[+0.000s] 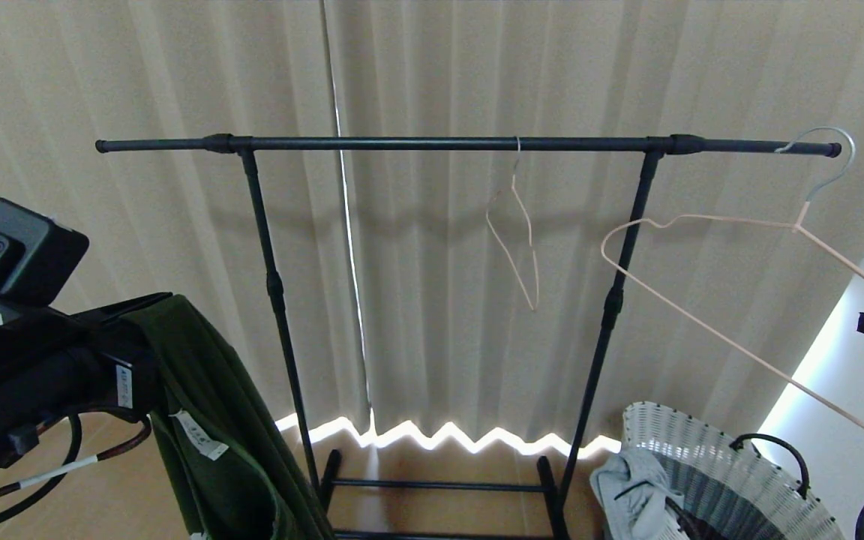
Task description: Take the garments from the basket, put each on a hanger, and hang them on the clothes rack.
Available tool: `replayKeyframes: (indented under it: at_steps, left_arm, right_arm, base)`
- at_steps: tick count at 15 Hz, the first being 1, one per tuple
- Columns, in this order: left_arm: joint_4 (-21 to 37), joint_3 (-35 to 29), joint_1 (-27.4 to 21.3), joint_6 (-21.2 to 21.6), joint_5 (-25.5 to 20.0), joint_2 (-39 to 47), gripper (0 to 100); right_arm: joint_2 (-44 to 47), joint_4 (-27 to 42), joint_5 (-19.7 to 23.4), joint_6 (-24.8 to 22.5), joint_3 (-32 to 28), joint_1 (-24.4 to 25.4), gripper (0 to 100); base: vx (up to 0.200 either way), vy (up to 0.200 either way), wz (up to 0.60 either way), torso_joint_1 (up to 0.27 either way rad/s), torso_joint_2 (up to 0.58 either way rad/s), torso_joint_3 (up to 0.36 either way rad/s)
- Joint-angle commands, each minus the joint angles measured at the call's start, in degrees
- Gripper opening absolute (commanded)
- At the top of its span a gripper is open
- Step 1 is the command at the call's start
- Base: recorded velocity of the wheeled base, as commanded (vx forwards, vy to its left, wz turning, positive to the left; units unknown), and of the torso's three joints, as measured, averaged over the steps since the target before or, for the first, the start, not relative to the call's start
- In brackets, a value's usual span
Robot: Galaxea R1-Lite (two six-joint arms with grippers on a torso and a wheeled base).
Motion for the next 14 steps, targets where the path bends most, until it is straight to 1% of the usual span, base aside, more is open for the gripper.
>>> replayKeyframes:
  at_steps: [1, 2, 3, 4, 7, 13, 14]
  left_arm:
    - [-0.05, -0.05, -0.01, 0.08, 0.03, 0.17, 0]
    - [-0.05, -0.14, -0.01, 0.08, 0.03, 0.17, 0]
    - [-0.05, -0.14, -0.01, 1.13, 0.03, 0.17, 0]
    - [-0.05, -0.05, -0.1, 1.93, 0.03, 0.52, 0]
    - [-0.05, -0.4, -0.19, 2.54, 0.03, 1.05, 0]
    - [-0.05, -0.49, -0.28, 2.54, 0.03, 1.84, 0]
    - [-0.05, -0.31, -0.28, 2.45, 0.03, 2.1, 0]
  right_arm:
    - [-1.29, -0.13, 0.67, 0.13, 0.2, 1.38, 0]
    - [-1.38, -0.13, 0.76, 0.13, 0.2, 1.56, 0]
    - [-2.52, -0.39, 2.34, 0.3, 0.64, 2.26, 0]
    - [-2.61, -0.39, 2.87, 0.22, 1.34, 2.35, 0]
    - [-2.52, -0.39, 2.96, 0.3, 1.87, 2.35, 0]
    - [-2.61, -0.48, 2.96, 0.22, 1.61, 2.35, 0]
    - [-2.7, -0.48, 2.96, 0.22, 1.43, 2.35, 0]
  base:
    - [0.0, 0.0, 0.0, 0.0, 0.0, 0.0]
    - [0.0, 0.0, 0.0, 0.0, 0.0, 0.0]
    - [0.0, 0.0, 0.0, 0.0, 0.0, 0.0]
    - [0.0, 0.0, 0.0, 0.0, 0.0, 0.0]
    - [0.0, 0.0, 0.0, 0.0, 0.0, 0.0]
    - [0.0, 0.2, 0.0, 0.004, 0.0, 0.003]
    - [0.0, 0.0, 0.0, 0.0, 0.0, 0.0]
